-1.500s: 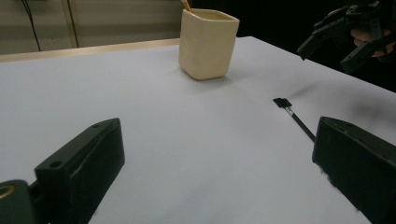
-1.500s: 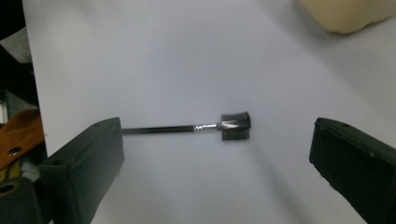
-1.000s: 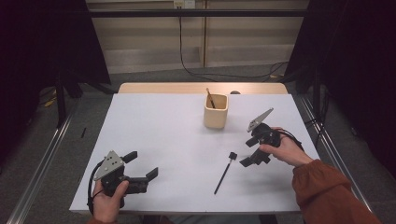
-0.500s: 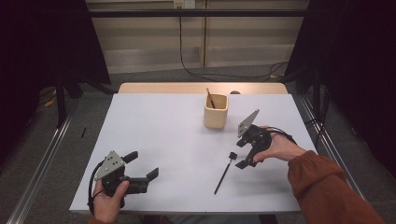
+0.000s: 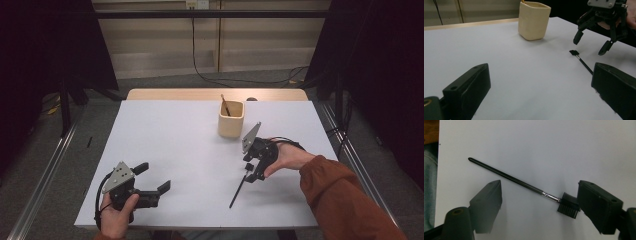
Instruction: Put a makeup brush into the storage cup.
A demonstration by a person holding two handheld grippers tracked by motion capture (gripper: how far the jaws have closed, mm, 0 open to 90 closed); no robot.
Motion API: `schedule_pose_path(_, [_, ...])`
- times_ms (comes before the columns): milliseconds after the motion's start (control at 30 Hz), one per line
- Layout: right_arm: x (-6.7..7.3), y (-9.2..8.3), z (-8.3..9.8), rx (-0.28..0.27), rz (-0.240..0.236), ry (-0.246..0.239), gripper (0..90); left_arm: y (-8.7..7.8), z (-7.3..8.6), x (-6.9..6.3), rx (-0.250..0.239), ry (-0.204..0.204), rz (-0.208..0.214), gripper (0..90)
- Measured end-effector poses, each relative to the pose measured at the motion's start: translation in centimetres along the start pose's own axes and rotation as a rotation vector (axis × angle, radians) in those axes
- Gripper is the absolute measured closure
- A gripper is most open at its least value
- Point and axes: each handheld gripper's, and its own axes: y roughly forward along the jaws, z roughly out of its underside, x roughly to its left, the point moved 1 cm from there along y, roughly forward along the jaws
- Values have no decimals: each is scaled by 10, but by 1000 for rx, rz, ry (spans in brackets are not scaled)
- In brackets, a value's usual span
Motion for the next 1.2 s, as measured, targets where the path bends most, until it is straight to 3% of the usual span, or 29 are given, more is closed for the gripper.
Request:
schedule_pose_path(133, [1, 8, -2, 38, -12, -8, 275, 0, 0, 0, 4, 4, 1, 23])
schedule_pose_path(200, [1, 11, -4, 39, -27, -34, 356, 1, 0, 0, 4, 4, 3, 23])
schedule_pose_path(567, [0, 22, -3, 112, -24, -62, 434, 1, 0, -1, 11, 9, 6, 23])
schedule_pose_path(800, [2, 28, -5, 112, -11, -93, 454, 2, 0, -1, 11, 10, 9, 23])
schedule_pose_path(1200, [5, 30, -6, 159, 20, -174, 535, 2, 1, -1, 14, 11, 9, 22])
